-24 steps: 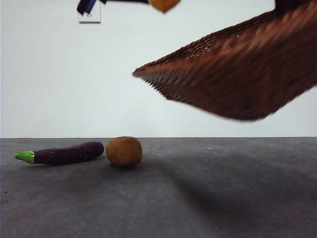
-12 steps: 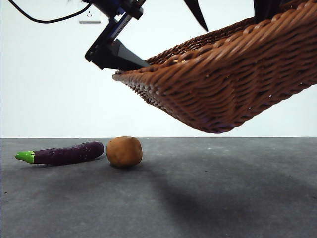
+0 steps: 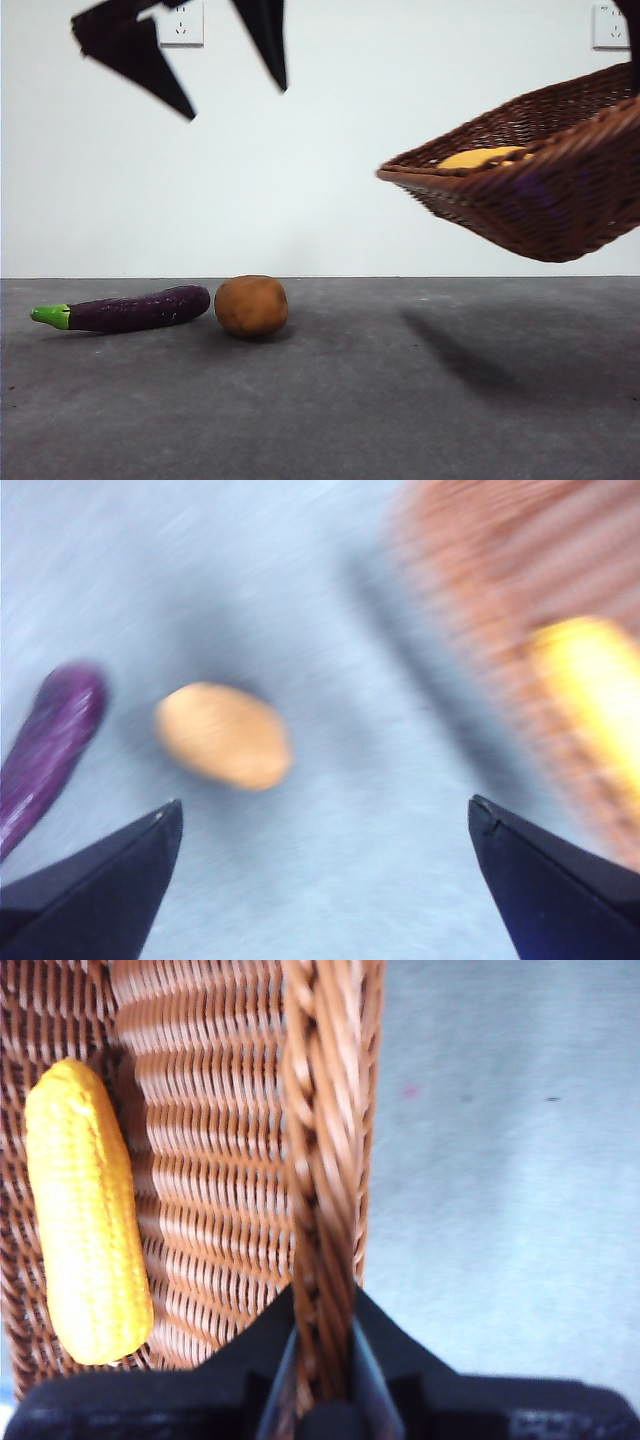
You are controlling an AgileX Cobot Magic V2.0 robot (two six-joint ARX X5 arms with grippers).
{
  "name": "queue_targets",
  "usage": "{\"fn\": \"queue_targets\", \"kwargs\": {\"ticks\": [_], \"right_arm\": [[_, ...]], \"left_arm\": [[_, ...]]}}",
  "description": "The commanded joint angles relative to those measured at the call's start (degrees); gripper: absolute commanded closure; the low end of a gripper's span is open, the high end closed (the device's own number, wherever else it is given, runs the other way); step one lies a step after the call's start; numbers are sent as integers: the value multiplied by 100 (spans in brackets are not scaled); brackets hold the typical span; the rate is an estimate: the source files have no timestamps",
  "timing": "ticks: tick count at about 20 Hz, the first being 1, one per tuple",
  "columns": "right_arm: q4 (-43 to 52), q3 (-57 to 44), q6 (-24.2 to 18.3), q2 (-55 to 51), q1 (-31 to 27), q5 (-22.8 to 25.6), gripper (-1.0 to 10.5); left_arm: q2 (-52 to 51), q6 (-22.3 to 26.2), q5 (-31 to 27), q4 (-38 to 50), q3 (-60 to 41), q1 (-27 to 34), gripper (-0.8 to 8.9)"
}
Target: Help me put the vegetables on the table into the basket
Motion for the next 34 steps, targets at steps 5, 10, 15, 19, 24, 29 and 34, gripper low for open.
{"fn": "queue_targets", "kwargs": {"ticks": [5,10,15,19,24,29,34], "right_arm": [[39,-42,-337,-11,-411,-293,963],[13,-42,-387,-11,-411,-382,963],[15,-42,-490,-11,-411,-426,963],[17,-42,-527,-11,-411,-426,963],[20,-42,-577,-11,-411,-426,963],[26,-42,-601,-11,-411,-426,963],[46,-42,-616,-11,-411,-426,963]], "left_arm": [[1364,-817,706,431,-26,625,333],[2214,-1429,857,1029,-17,796,329],[2500,-1563,800,1447,-17,844,248],[2529,-1537,809,1515,-17,881,248],[2601,-1532,811,1576,-17,1040,248],[2739,-1473,1290,1517,-17,1233,249],[2844,-1458,1228,1674,-15,1165,258]]}}
